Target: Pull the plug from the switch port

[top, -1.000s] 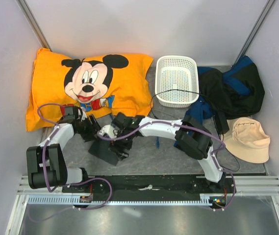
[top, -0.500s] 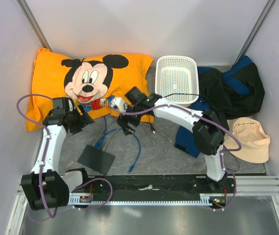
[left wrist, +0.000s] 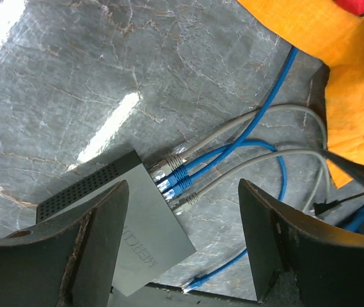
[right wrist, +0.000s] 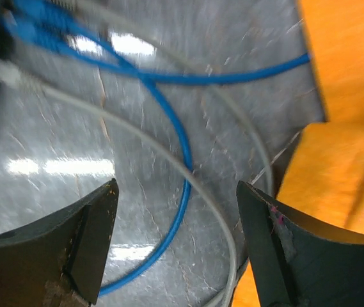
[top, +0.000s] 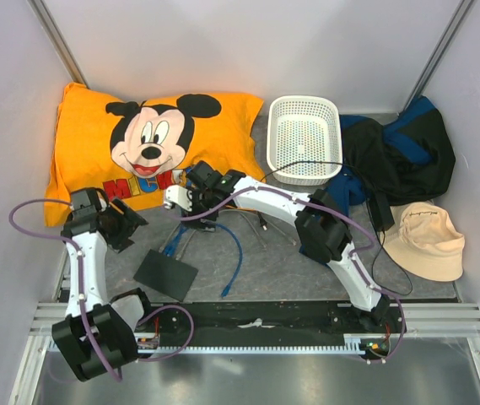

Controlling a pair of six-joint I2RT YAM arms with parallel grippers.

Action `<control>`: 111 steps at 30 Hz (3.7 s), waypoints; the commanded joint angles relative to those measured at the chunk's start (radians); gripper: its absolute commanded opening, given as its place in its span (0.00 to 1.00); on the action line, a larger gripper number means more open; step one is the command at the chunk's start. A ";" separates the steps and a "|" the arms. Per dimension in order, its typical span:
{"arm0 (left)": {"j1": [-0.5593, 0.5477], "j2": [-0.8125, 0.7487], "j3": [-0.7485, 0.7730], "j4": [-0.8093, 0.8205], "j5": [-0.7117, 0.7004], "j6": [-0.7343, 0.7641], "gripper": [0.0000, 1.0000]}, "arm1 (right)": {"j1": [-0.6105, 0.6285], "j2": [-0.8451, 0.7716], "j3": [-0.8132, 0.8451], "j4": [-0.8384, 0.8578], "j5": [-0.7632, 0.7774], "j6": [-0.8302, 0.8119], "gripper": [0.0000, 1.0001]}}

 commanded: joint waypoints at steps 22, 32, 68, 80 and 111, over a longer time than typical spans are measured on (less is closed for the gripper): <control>0.039 -0.012 -0.074 0.136 0.224 0.014 0.74 | -0.171 -0.234 -0.595 0.061 0.275 0.274 0.00; -0.124 0.014 -0.066 0.161 0.216 0.091 0.75 | -0.307 -0.433 -0.798 -0.013 0.039 0.325 0.20; -0.239 0.318 -0.158 0.231 0.179 -0.022 0.02 | -0.031 -0.184 -0.394 -0.045 0.068 0.430 0.00; -0.239 0.508 -0.007 0.322 0.160 0.077 0.02 | 0.096 -0.117 -0.293 -0.045 -0.055 0.437 0.01; -0.277 0.215 0.167 0.185 0.248 0.237 0.37 | -0.212 -0.364 -0.176 -0.145 -0.211 0.339 0.69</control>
